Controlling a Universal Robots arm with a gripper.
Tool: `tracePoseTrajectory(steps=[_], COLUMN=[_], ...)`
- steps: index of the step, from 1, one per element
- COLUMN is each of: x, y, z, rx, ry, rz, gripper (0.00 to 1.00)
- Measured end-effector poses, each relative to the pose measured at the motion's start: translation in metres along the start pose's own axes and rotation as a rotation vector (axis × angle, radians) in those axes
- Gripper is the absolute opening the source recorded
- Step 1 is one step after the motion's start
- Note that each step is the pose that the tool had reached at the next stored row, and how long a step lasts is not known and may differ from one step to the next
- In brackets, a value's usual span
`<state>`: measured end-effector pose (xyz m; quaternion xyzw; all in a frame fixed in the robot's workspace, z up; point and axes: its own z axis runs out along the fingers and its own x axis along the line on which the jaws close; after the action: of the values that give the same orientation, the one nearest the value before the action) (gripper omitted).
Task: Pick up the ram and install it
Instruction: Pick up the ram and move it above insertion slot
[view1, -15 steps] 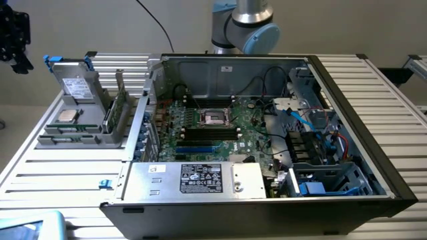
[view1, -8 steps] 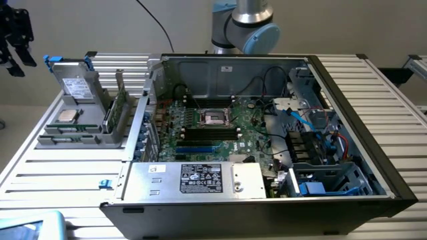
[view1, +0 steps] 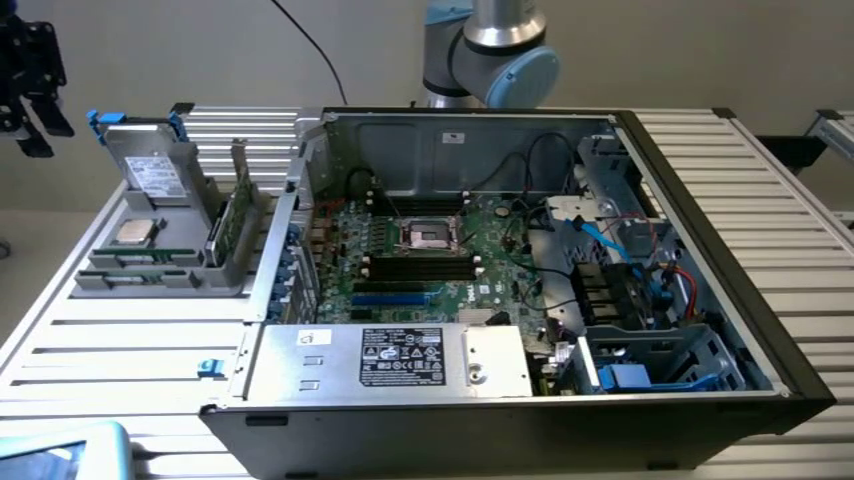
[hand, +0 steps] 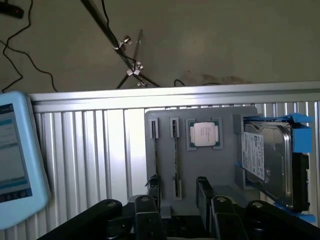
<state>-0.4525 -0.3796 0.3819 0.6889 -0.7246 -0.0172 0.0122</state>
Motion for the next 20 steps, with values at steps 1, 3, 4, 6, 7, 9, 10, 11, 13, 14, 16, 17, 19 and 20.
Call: tracePoseTrajectory(steps=[1, 3, 4, 6, 7, 9, 10, 11, 13, 14, 16, 17, 19, 20], x=[0.000, 0.001, 0.001, 0.001, 0.001, 0.002, 0.002, 0.002, 0.002, 0.003, 0.003, 0.003, 0.004, 0.004], y=[0.0000, 0.0000, 0.0001, 0.0000, -0.0001, -0.0003, -0.0005, -0.0010, -0.0035, -0.0049, -0.0073, -0.0078, -0.0084, -0.0087], z=[0.0003, 0.0008, 0.0016, 0.0044, 0.0060, 0.0098, 0.0115, 0.0133, 0.0168, 0.0186, 0.0223, 0.0241, 0.0274, 0.0294], rx=[0.0016, 0.0045, 0.0053, 0.0056, 0.0055, 0.0055, 0.0054, 0.0055, 0.0054, 0.0055, 0.0056, 0.0057, 0.0054, 0.0055], ry=[0.0015, 0.0067, 0.0083, 0.0090, 0.0092, 0.0093, 0.0094, 0.0094, 0.0095, 0.0095, 0.0094, 0.0094, 0.0096, 0.0095], rz=[-0.002, -0.006, -0.009, -0.013, -0.015, -0.018, -0.019, -0.020, -0.021, -0.022, -0.023, -0.023, -0.023, -0.023], gripper=[0.43, 0.43, 0.43, 0.43, 0.43, 0.43, 0.43, 0.43, 0.43, 0.43, 0.43, 0.43, 0.43, 0.43])
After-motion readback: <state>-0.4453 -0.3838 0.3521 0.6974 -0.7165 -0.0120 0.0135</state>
